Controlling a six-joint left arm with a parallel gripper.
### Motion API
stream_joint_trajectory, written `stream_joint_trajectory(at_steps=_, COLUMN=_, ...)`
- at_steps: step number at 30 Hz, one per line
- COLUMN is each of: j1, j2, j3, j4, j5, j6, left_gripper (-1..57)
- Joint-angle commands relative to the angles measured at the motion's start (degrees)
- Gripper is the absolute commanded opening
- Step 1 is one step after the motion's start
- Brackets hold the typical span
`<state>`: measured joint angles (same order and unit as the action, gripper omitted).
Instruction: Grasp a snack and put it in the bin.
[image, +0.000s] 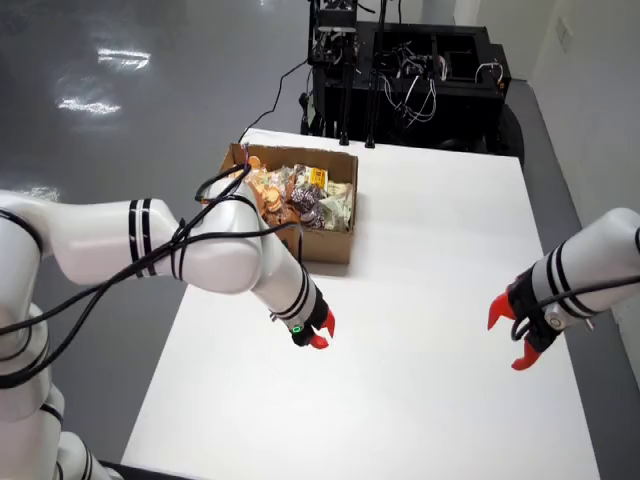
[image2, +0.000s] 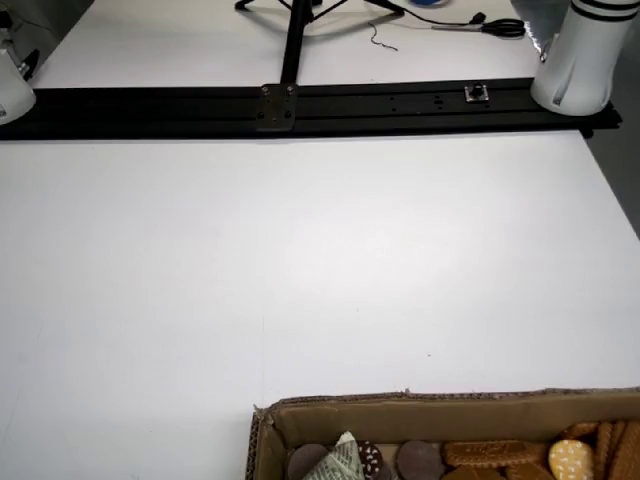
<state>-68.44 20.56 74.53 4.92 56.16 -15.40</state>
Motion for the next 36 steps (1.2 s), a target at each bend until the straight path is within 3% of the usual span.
stream_joint_trajectory(at_steps=1, j1=0.67, j2=0.0, j3=0.0, j4=0.0, j5=0.01, j6=-0.05, left_gripper=4.9)
stream_joint_trajectory(at_steps=19, j1=4.05, j2=0.0, j3=0.0, j4=0.0, j5=0.01, j6=0.08, left_gripper=4.9)
stream_joint_trajectory(at_steps=36, j1=1.8, j2=0.0, j3=0.0, j4=0.0, j5=0.01, j6=0.11, left_gripper=4.9)
